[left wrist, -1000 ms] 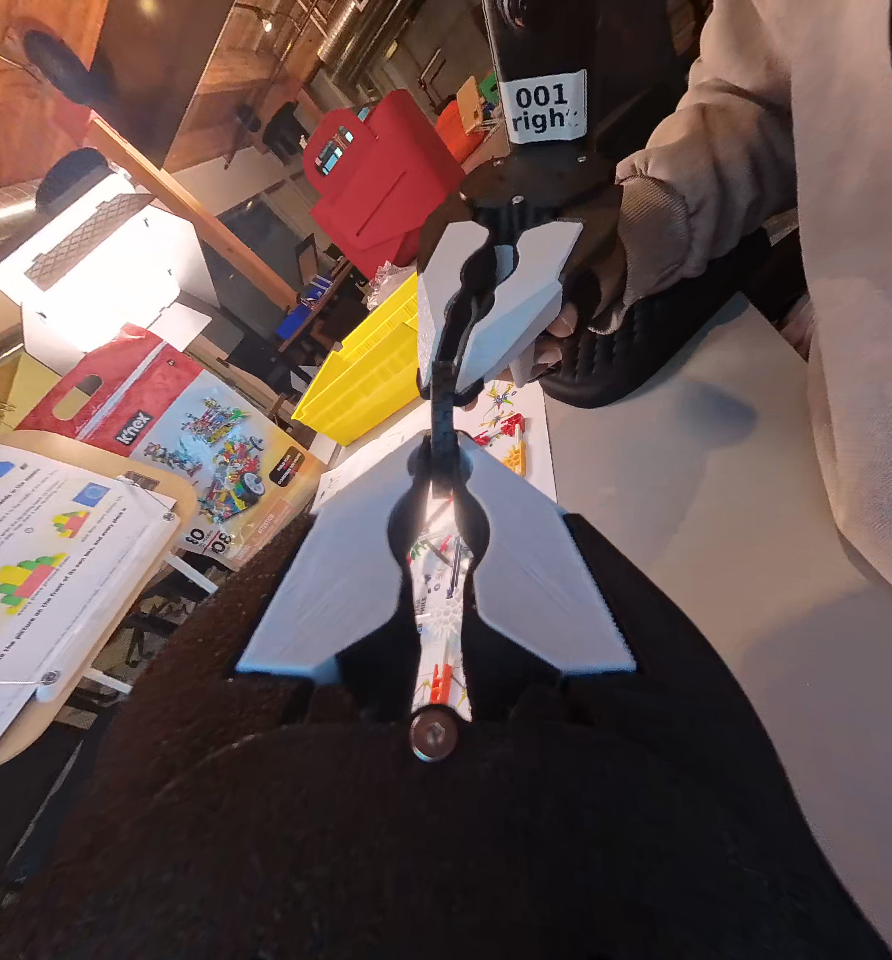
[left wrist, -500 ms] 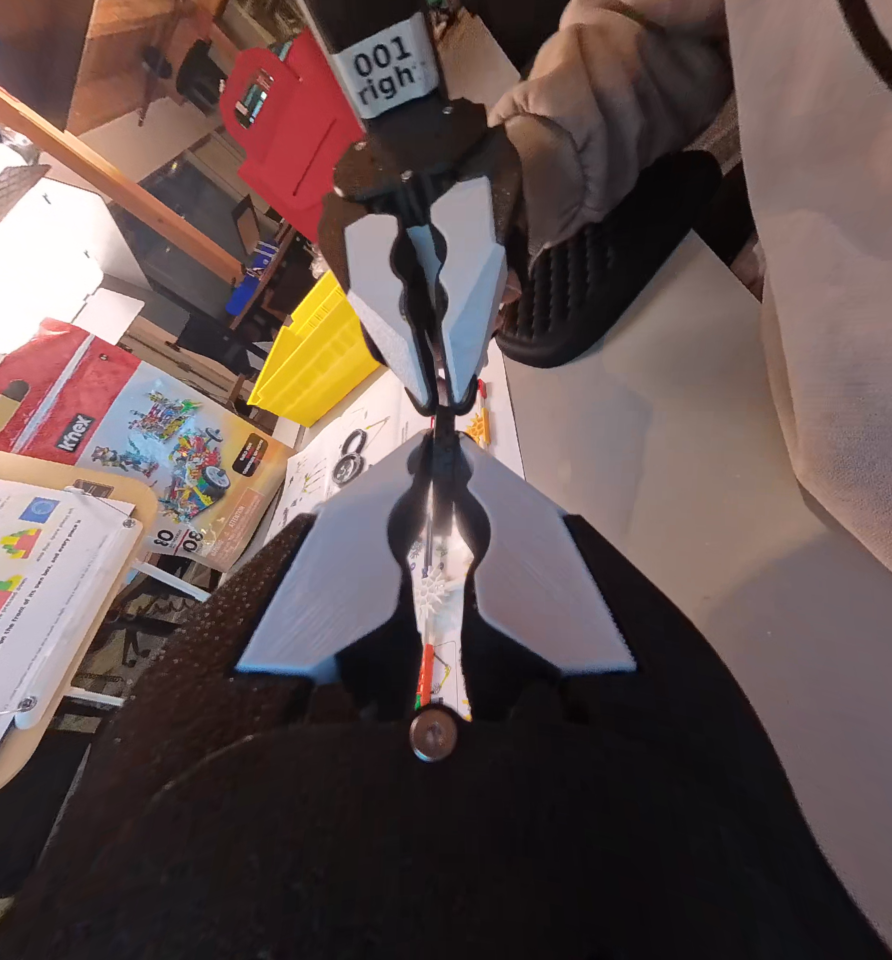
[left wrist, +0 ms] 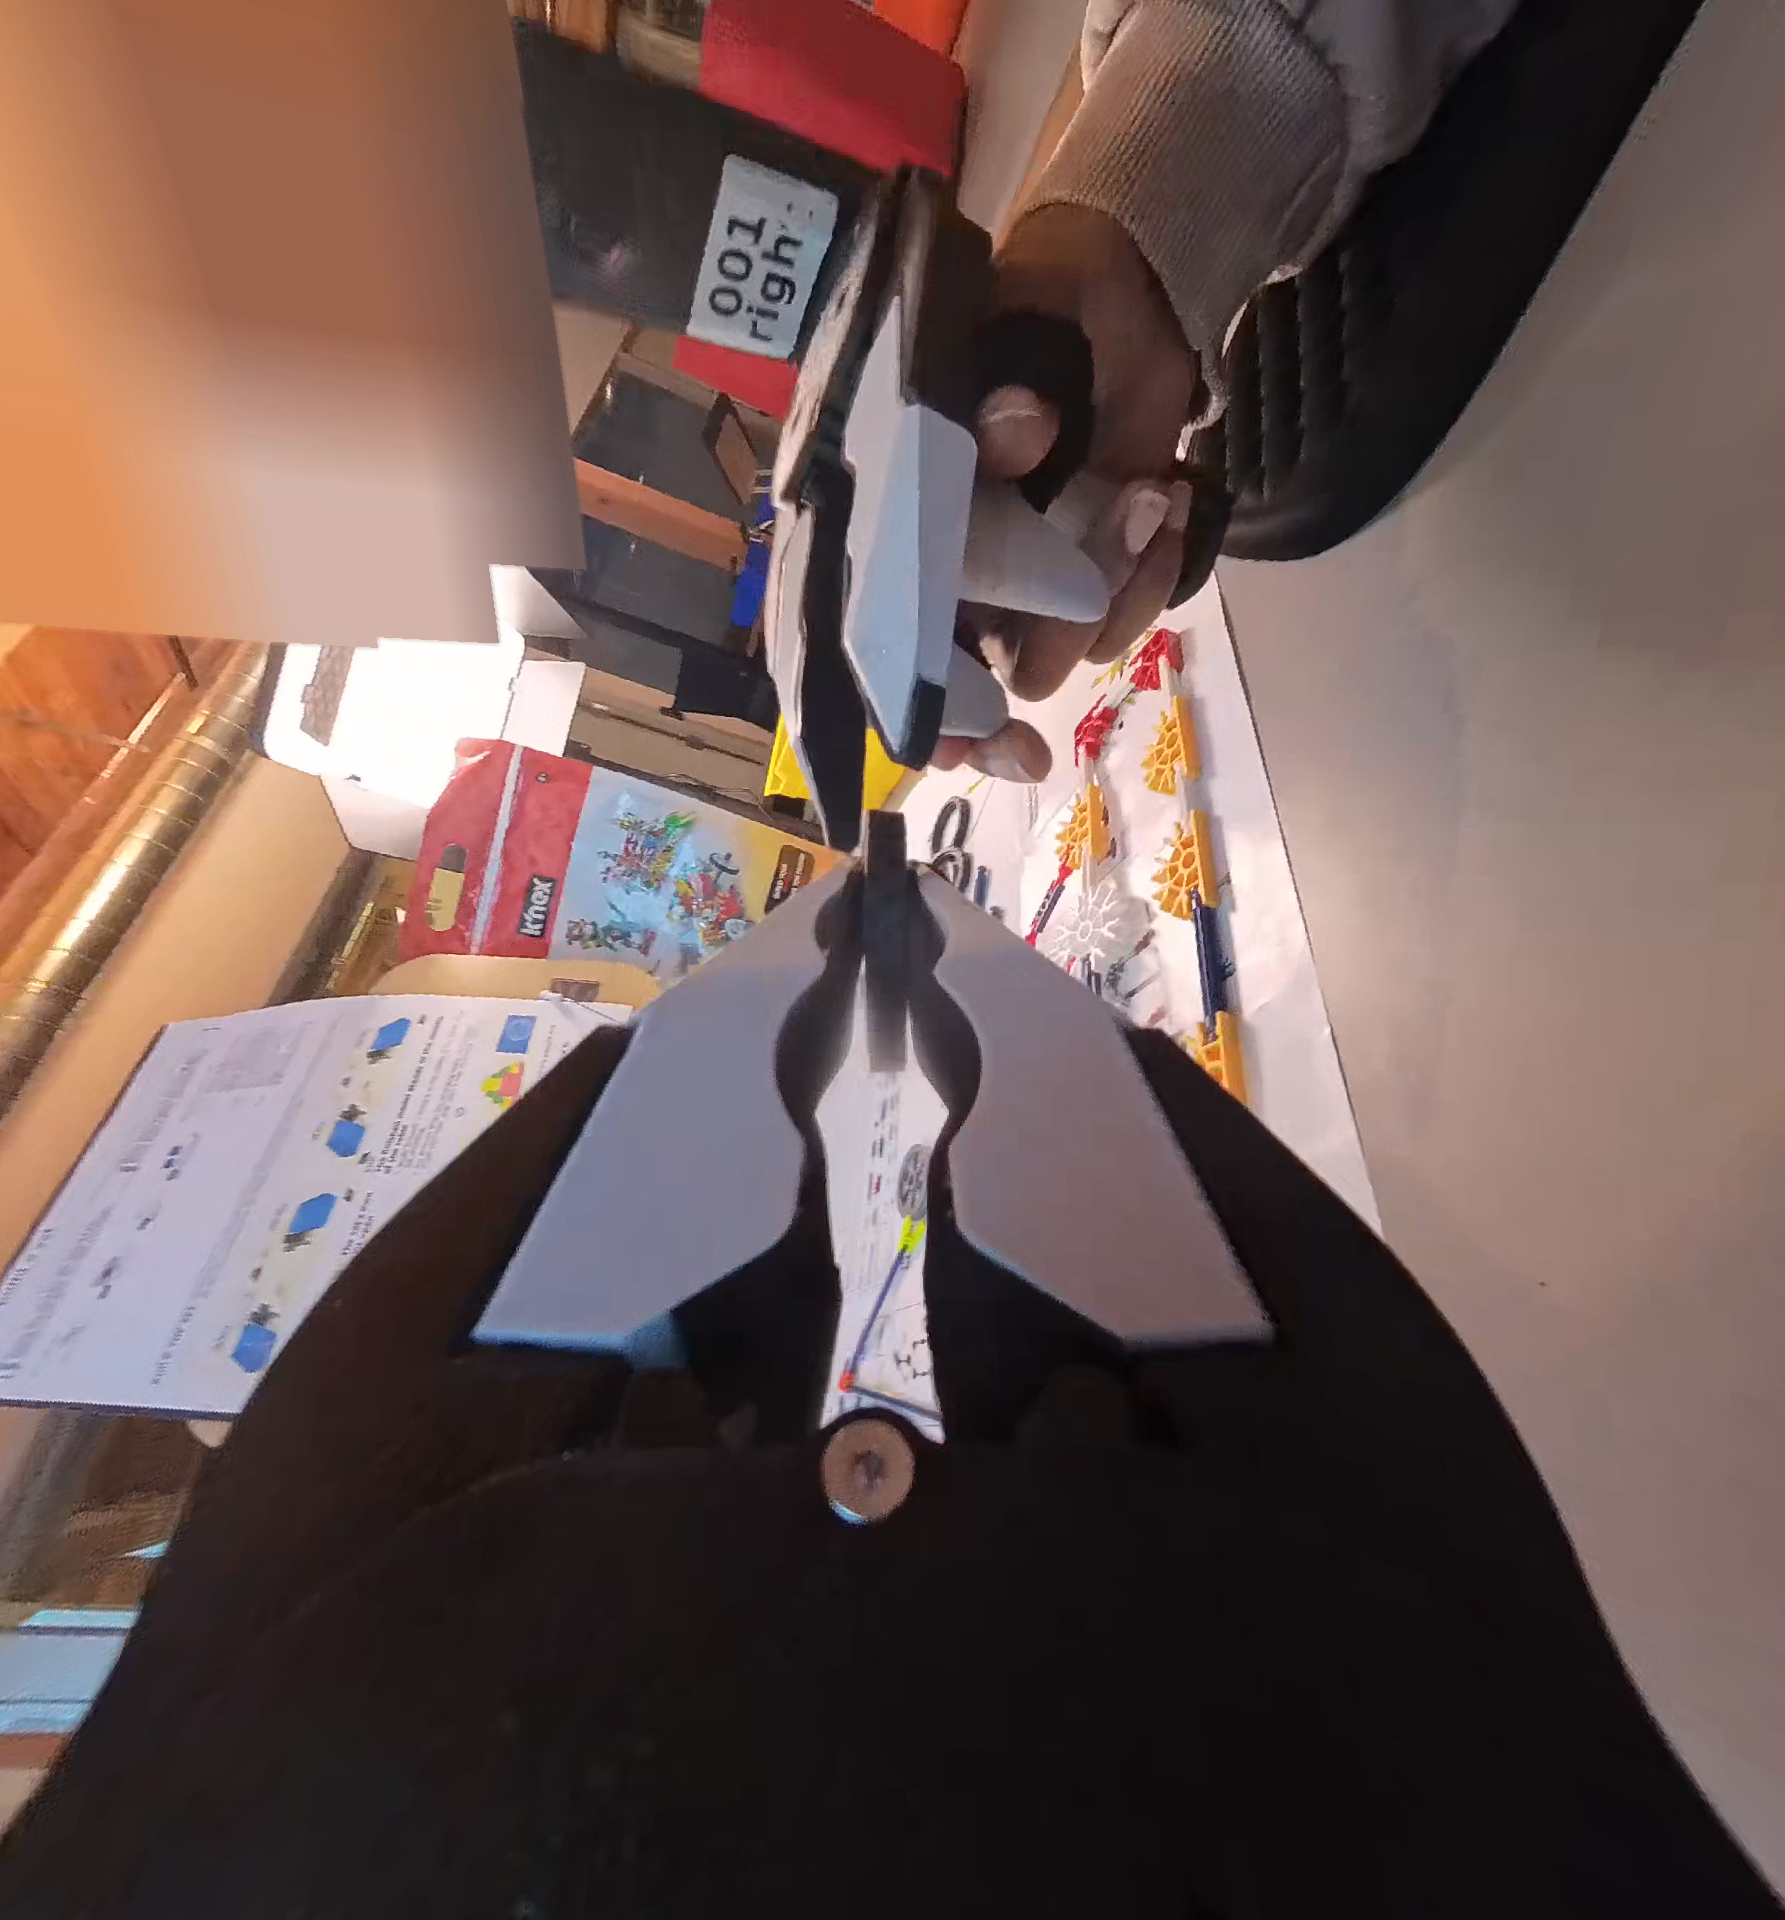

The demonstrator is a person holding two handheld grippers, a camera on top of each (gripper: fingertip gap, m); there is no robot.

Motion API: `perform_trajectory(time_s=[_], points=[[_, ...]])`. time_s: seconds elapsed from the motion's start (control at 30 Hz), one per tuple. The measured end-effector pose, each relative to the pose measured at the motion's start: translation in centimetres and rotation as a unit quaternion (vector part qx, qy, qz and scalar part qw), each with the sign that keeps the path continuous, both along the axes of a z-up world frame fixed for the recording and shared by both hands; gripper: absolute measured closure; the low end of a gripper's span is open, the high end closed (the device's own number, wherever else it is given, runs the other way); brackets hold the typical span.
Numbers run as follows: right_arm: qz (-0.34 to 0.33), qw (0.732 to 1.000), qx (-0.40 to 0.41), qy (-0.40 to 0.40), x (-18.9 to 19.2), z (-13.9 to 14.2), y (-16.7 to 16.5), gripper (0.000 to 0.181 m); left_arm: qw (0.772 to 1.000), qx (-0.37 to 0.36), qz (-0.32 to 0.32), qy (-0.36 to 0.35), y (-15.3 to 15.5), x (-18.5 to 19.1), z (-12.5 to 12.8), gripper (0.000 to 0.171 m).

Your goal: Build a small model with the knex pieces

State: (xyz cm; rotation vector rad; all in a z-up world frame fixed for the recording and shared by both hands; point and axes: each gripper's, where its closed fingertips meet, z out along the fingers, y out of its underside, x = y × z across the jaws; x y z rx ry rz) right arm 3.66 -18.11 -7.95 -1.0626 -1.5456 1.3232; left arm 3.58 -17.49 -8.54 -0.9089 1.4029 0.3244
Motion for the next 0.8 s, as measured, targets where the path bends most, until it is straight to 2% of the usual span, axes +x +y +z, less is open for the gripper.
perform_trajectory(time_s=[0.07,0.13,0.27,0.37,0.47,0.53,0.57,0.6,0.63,0.7,0.77,0.8], points=[[0.021,0.997,-0.055,-0.047,-0.4,-1.1,-0.2,0.134,1.0,0.027,0.004,0.016,0.0,0.1,-0.1,0.169],[0.041,0.993,-0.094,-0.057,-0.7,-1.3,-0.4,0.125,0.999,0.043,0.0,0.026,-0.2,0.5,-0.2,0.169],[0.091,0.986,-0.132,-0.055,-0.7,-1.1,-1.3,0.134,0.998,0.047,-0.018,0.03,-0.9,1.5,-0.4,0.169],[0.088,0.989,-0.114,-0.046,-0.8,-1.2,-1.2,0.137,0.999,0.038,-0.021,0.024,-0.9,1.5,-0.5,0.168],[0.064,0.996,-0.062,-0.019,-0.6,-0.7,-0.7,0.137,0.997,-0.048,-0.033,-0.047,-0.7,0.8,-0.2,0.158],[0.025,1.0,-0.016,0.001,-0.5,-0.4,0.6,0.137,0.978,-0.151,-0.055,-0.13,-0.4,-0.3,0.5,0.146],[0.003,1.0,0.009,0.015,-0.4,0.0,1.1,0.137,0.955,-0.217,-0.072,-0.187,-0.3,-0.8,0.9,0.142],[-0.018,0.999,0.038,0.033,-0.4,0.4,1.5,0.137,0.918,-0.293,-0.086,-0.254,0.1,-1.3,1.5,0.137],[-0.036,0.996,0.07,0.041,-0.4,0.5,1.7,0.137,0.865,-0.375,-0.102,-0.317,0.5,-1.6,1.9,0.133],[-0.087,0.984,0.147,0.05,-0.9,0.6,2.4,0.136,0.734,-0.521,-0.151,-0.408,0.9,-1.6,2.5,0.121],[-0.126,0.966,0.221,0.052,-1.2,0.4,2.8,0.137,0.614,-0.617,-0.167,-0.463,1.9,-1.3,2.4,0.127],[-0.142,0.957,0.246,0.054,-1.4,0.4,3.0,0.137,0.57,-0.652,-0.171,-0.471,2.1,-1.0,1.9,0.13]])
